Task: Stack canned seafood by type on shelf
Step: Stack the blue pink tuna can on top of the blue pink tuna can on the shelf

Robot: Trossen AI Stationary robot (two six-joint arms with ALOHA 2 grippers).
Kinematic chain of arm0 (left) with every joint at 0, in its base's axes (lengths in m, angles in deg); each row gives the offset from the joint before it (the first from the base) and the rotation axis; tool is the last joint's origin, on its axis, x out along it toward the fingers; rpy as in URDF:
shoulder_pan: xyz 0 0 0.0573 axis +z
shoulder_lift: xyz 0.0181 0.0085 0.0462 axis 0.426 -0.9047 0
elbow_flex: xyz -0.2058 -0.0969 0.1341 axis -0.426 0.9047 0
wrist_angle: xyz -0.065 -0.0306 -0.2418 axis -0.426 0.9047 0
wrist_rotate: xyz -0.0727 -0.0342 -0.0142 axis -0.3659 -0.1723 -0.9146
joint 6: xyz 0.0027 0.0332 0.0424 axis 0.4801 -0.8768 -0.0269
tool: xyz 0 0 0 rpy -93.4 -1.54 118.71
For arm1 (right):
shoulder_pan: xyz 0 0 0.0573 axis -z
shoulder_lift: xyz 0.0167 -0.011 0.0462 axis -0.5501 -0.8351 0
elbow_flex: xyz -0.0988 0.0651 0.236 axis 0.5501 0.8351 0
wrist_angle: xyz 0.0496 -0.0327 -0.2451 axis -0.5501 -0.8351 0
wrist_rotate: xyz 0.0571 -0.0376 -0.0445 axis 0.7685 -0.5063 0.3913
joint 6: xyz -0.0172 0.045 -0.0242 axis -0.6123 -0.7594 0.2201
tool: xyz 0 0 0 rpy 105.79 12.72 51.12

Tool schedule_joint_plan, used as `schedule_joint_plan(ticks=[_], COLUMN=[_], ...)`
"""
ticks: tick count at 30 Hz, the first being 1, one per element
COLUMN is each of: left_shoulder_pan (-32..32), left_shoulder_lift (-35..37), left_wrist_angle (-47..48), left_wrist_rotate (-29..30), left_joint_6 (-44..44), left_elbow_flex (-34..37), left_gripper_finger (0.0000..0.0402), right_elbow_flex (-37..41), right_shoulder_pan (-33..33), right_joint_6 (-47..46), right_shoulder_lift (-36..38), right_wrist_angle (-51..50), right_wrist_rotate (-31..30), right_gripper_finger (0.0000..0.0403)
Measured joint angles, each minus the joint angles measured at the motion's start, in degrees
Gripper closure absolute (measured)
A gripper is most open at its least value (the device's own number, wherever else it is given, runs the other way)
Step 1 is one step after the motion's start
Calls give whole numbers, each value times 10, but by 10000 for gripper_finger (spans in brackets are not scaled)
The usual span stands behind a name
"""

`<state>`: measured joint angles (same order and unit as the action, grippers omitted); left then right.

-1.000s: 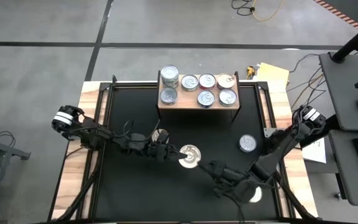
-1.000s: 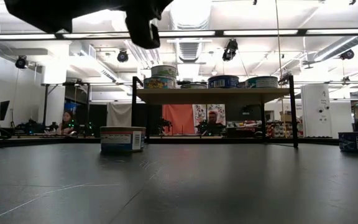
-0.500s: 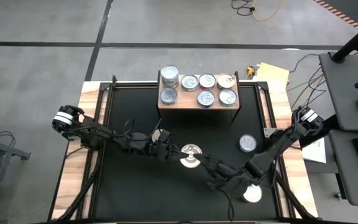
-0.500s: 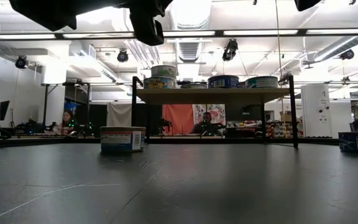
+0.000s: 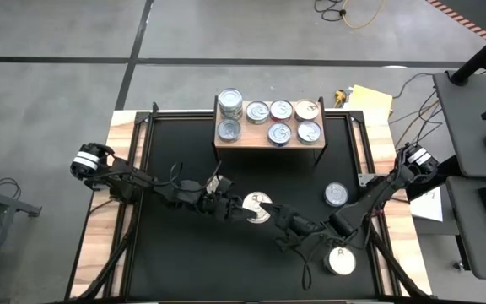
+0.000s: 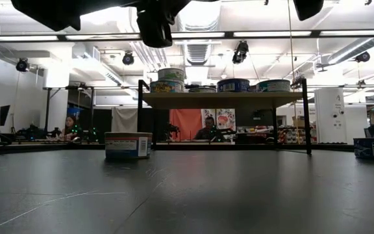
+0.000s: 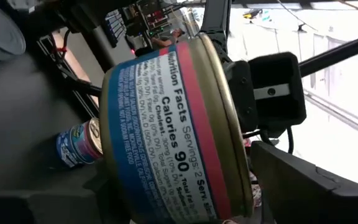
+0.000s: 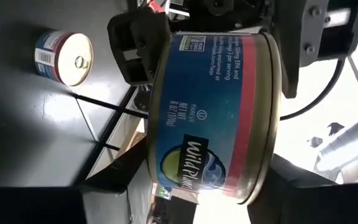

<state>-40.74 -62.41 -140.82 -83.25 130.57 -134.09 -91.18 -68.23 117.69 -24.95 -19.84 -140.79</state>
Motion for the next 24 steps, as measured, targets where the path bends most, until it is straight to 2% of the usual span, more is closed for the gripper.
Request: schedule_joint_plan(ticks=[8,15,24], left_shoulder_pan=[20,39,77], left_shoulder_lift=[3,10,27], left_wrist_angle=[-7,-2,3], left_wrist_rotate=[-15,-10,-12], left_joint_6=[-152,-313,-355], left_elbow_flex=[0,-1,0], left_gripper_finger=[111,69,46], right_elbow_flex=[1,2,2], right_shoulder_pan=[-4,4,37], right_joint_6=[-46,-54,-98], right_shoulder_lift=[18,36,87], right_wrist_angle=[-4,-1,0], right_wrist_rotate=[-6,-78,-89], right_gripper_finger=[221,221,221])
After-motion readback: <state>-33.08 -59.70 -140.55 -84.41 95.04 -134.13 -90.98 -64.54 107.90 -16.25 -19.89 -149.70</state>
